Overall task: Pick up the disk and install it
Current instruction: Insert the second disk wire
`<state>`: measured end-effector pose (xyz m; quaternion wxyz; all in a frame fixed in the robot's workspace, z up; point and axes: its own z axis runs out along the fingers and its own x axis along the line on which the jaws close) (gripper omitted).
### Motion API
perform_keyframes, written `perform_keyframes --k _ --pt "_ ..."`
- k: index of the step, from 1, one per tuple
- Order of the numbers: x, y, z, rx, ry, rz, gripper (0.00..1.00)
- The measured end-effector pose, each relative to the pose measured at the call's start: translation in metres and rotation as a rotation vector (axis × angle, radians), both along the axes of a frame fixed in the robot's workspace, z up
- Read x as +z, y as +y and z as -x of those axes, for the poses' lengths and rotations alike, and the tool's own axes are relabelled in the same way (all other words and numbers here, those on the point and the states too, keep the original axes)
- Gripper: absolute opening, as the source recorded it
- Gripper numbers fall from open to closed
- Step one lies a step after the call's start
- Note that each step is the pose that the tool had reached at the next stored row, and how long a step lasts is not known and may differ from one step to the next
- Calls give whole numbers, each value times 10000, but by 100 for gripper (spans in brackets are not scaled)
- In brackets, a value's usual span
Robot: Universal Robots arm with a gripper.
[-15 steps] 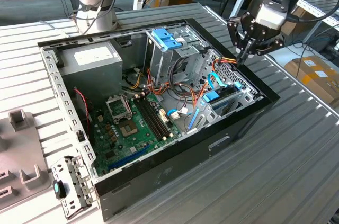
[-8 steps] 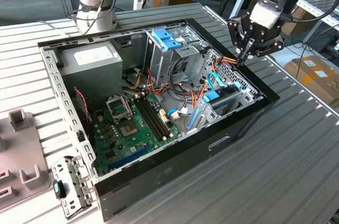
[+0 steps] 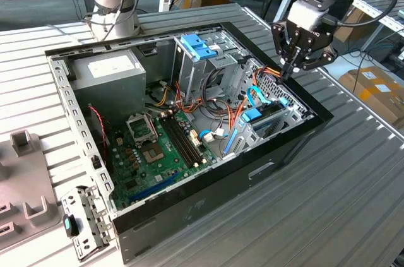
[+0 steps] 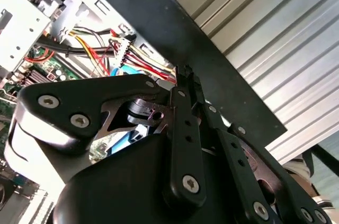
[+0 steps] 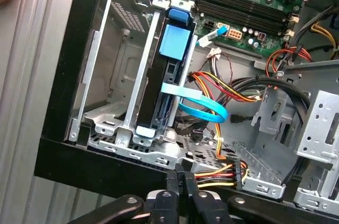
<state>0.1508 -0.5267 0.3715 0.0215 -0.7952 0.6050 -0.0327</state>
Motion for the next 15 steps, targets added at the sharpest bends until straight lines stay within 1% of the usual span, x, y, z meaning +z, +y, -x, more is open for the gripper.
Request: perform_keyframes --k 5,7,9,10,12,13,15 --pt "-4 0 108 -90 0 -1 16" --pt "-8 0 184 -154 0 0 16" --pt "-11 0 228 -195 0 0 16" --pt "-16 0 274 -241 0 1 16" --pt "-23 0 319 -300 0 -1 16" --pt "-30 0 322 -491 0 0 16" --pt "-38 0 323 -756 0 1 16"
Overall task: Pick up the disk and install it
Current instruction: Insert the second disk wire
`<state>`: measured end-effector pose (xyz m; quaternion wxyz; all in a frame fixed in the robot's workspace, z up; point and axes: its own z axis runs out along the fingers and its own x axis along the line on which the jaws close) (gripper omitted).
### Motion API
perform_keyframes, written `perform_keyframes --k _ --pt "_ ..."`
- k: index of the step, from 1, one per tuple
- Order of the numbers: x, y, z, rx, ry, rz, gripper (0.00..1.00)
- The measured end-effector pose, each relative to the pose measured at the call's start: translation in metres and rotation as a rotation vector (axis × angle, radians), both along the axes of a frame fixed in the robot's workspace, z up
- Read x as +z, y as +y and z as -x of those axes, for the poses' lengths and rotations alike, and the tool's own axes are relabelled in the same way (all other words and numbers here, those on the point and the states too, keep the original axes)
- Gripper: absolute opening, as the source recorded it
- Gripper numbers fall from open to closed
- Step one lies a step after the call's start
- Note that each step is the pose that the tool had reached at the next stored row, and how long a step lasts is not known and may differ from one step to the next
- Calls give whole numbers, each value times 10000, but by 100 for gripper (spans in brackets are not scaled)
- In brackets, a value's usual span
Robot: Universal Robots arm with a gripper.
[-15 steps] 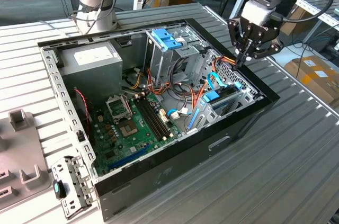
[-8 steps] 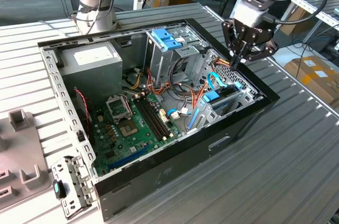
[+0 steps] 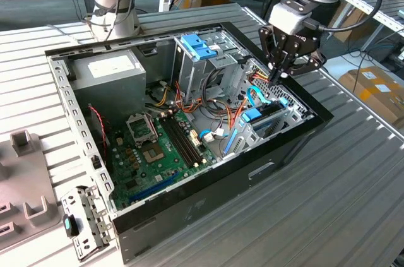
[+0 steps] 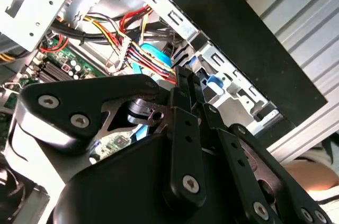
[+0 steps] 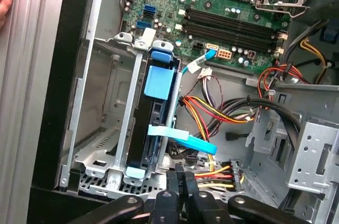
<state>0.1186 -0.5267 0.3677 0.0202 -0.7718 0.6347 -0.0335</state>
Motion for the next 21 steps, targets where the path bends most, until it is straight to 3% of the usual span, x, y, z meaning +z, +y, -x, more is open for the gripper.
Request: perform_keyframes --k 3,14,21 --pt "-23 -2 1 -415 0 -1 16" --pt "-63 -50 7 -1025 0 -2 16" --pt "-62 -161 18 -1029 0 -9 16"
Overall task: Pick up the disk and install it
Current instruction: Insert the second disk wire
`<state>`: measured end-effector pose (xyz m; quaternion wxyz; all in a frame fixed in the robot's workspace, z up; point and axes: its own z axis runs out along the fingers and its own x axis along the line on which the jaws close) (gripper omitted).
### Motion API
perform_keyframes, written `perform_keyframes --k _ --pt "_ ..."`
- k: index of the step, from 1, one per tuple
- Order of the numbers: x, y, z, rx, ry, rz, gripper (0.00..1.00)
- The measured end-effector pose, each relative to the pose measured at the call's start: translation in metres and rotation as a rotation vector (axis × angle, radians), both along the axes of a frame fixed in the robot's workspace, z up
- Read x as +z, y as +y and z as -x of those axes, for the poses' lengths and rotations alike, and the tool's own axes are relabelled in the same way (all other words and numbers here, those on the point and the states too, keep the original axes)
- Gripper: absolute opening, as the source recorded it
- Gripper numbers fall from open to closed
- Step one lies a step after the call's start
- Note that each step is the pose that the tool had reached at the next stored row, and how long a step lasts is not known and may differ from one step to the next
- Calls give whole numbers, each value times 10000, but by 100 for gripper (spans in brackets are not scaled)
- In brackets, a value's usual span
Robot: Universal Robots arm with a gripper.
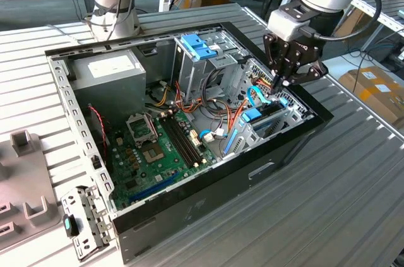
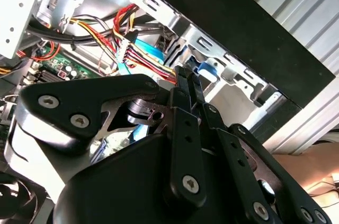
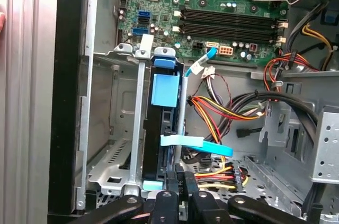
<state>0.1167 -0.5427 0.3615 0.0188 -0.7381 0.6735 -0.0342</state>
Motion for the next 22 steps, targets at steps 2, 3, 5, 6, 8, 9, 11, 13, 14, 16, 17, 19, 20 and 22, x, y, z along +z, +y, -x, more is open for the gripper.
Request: perform_keyframes --k 2,3,5,6,8,9,11,13,14,16,17,19,20,22 --pt "0 -57 6 -1 0 -6 16" --pt "0 -69 8 -1 0 -9 16" --pt "-3 -84 15 -25 0 -12 16" --pt "-6 -85 15 -133 0 -12 16" --pt "-7 -86 15 -316 0 -11 16" --pt "-9 -88 16 -318 2 -151 16" --pt "-8 -92 17 -318 3 -265 16" --pt "-9 -113 21 -318 4 -312 16" --pt "-10 -121 25 -319 4 -326 16" --pt "-13 -131 39 -319 4 -363 16" --pt "-18 -132 53 -319 5 -379 16" --pt "-20 -132 59 -318 5 -383 16" --pt "-21 -132 59 -317 5 -385 16" --pt "-38 -137 63 -319 5 -423 16"
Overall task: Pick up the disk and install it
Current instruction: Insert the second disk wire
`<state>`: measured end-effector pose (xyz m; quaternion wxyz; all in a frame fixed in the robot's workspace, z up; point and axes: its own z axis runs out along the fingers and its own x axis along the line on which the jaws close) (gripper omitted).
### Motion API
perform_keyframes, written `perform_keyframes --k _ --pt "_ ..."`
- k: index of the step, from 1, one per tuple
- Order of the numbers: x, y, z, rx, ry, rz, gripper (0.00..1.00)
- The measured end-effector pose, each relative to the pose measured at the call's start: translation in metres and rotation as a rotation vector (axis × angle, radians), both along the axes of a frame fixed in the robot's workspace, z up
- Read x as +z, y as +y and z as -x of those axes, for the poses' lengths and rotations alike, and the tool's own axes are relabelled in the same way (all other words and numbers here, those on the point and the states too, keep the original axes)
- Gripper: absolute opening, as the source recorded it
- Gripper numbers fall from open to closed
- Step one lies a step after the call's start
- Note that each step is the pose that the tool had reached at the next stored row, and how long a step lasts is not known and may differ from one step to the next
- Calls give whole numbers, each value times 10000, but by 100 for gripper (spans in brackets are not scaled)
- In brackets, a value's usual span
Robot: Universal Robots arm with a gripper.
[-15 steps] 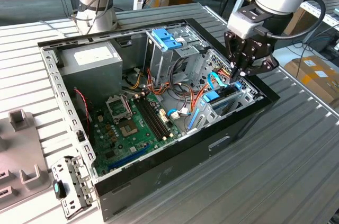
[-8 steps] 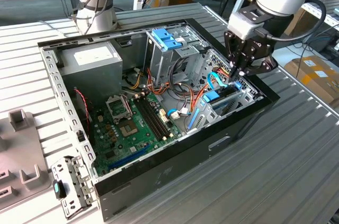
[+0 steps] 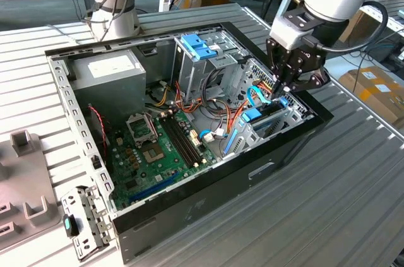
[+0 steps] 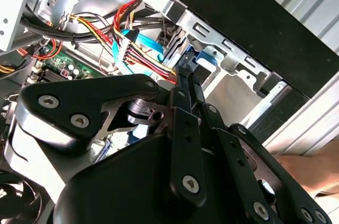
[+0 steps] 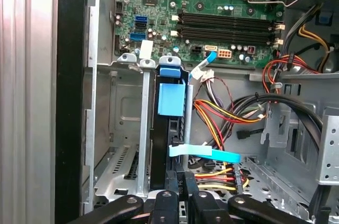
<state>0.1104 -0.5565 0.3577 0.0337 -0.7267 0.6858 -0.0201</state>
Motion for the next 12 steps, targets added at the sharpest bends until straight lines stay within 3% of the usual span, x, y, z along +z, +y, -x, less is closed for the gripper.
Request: perform_keyframes --k 2,9,12 --pt "-42 -6 6 0 0 -97 16" --pt "-66 -44 7 -199 0 -119 16" --pt "-66 -50 20 -201 0 -178 16"
